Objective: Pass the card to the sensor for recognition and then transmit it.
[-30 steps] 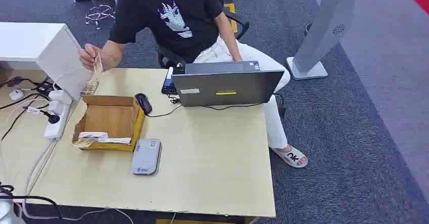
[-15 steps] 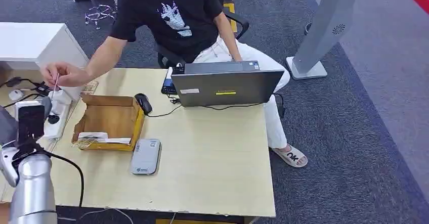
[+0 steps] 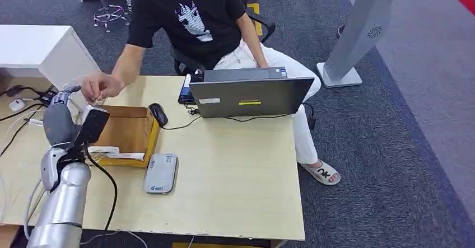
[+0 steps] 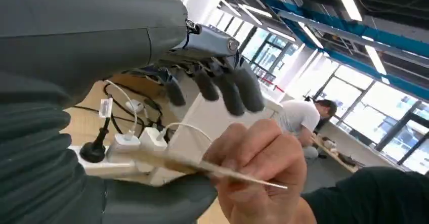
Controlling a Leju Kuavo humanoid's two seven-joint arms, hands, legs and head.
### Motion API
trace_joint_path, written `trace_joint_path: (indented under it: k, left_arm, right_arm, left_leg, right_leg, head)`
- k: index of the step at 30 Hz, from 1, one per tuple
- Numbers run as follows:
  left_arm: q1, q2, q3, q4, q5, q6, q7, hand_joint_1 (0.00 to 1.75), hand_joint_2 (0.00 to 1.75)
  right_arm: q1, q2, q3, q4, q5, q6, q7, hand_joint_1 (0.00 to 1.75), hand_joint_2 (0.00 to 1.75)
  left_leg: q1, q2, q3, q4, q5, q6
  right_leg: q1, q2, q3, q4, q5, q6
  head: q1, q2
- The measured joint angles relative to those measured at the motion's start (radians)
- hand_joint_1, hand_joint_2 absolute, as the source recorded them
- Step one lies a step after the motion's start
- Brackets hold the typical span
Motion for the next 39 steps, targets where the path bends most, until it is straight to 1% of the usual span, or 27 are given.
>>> trace_joint_path:
  k: [13,19,22,26,30,35,39]
  left_arm:
    - [0.02,-0.008,-0.037,0.0,0.019,-0.012,-0.008,1.75,1.75]
    - [0.032,-0.01,-0.048,-0.002,0.028,-0.04,-0.026,1.75,1.75]
    - [0.051,-0.021,-0.08,-0.025,0.013,-0.085,-0.033,1.75,1.75]
    - [0.07,-0.033,-0.136,-0.063,-0.015,-0.127,-0.029,1.75,1.75]
    - [0.085,-0.039,-0.206,-0.109,-0.059,-0.218,-0.008,1.75,1.75]
    - [0.09,-0.034,-0.324,-0.167,-0.116,-0.315,0.04,1.75,1.75]
    - [0.089,-0.01,-0.392,-0.202,-0.181,-0.369,0.099,1.75,1.75]
  right_arm:
    - [0.0,0.0,0.016,0.0,0.018,0.0,0.0,0.0,1.75]
    - [0.0,0.0,0.016,0.0,0.025,0.0,0.0,0.0,1.75]
    - [0.0,0.0,0.016,0.0,0.027,0.0,0.0,0.0,1.75]
    - [0.0,0.0,0.016,0.0,0.03,0.006,-0.002,0.0,1.75]
    - [0.0,0.0,0.016,0.0,0.03,0.012,-0.005,0.0,1.75]
    - [0.0,0.0,0.014,0.0,0.024,0.011,-0.009,0.0,1.75]
    - [0.001,0.0,0.004,0.0,0.01,0.01,-0.009,0.0,1.75]
  left_leg:
    - [0.0,0.0,0.0,0.0,0.0,0.0]
    - [0.0,0.0,0.0,0.0,0.0,0.0]
    - [0.0,0.0,0.0,0.0,0.0,0.0]
    - [0.0,0.0,-0.001,0.0,0.0,0.0]
    - [0.0,-0.001,-0.001,0.0,0.0,0.0]
    - [0.0,-0.001,-0.001,0.0,0.0,0.0]
    - [0.0,-0.001,-0.001,0.0,0.0,0.0]
  right_leg:
    - [0.0,0.0,0.0,0.0,0.0,0.0]
    - [0.0,0.0,0.0,0.0,0.0,0.0]
    - [0.0,0.0,0.0,0.0,0.0,0.0]
    - [0.0,0.0,0.0,0.0,0.0,0.0]
    - [0.0,0.0,0.0,0.0,0.0,0.0]
    - [0.0,-0.001,0.0,0.0,0.0,0.0]
    - [0.0,0.0,0.0,0.0,0.0,0.0]
  head:
    - [0.0,0.0]
    - [0.0,0.0]
    - [0.0,0.0]
    - [0.0,0.0]
    - [0.0,0.0]
    - [0.0,0.0]
    - [0.0,0.0]
